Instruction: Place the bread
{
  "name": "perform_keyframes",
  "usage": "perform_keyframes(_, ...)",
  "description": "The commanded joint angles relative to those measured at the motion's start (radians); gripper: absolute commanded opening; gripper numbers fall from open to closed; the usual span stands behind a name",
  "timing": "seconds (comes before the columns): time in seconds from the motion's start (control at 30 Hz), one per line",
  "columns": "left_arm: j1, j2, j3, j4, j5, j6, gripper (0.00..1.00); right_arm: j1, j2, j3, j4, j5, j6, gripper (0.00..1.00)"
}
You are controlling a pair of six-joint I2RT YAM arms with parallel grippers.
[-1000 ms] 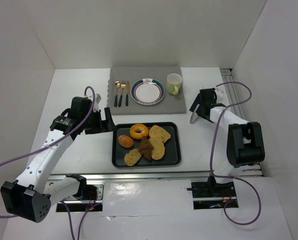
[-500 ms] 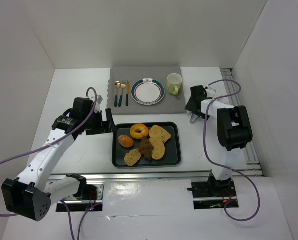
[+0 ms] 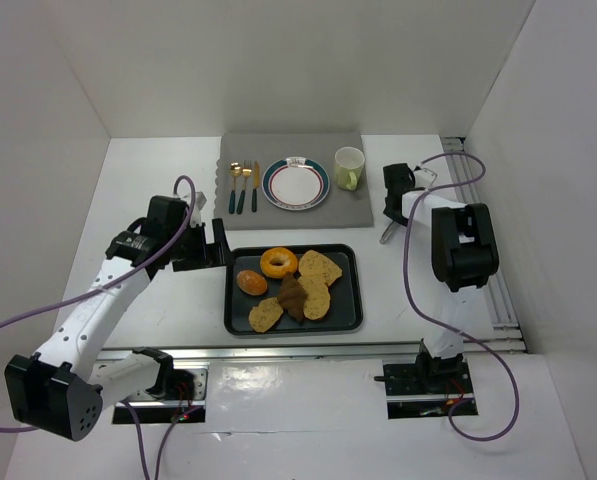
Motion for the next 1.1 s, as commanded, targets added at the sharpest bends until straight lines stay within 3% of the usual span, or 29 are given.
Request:
perform_keyframes(0.0,-0.003,-0.001,-0.002,0.032,0.013,0.009,0.99,-0.004,-0.045,0.015,-0.017,0.017,0.0,0.37)
perform_keyframes(0.1,-0.003,0.009,0.008,0.032,0.013,0.009,0.99,-0.004,-0.142,-0.013,-0.041,0.017,-0.01,0.27)
perform_keyframes(0.33,-0.003,0.018,0.035,0.032,0.013,0.009,0.99,0.03,-0.49,-0.14,-0.216,-0.041,-0.095,0.27)
perform_keyframes(0.5,-0.003,0.018,0.035,0.052,0.027,-0.002,0.99,0.09,-0.779,-0.212,-0.383,-0.238,-0.145,0.28)
perform_keyframes(0.77,-0.003,0.039,0.044,0.096,0.027,-0.023,0.99,0.244,-0.958,-0.179,-0.719,-0.346,-0.118,0.28)
perform_keyframes(1.07,-0.003,0.095,0.103,0.073,-0.007,-0.014,0.99,0.331,-1.004,-0.211,-0.813,-0.63,-0.133,0.34)
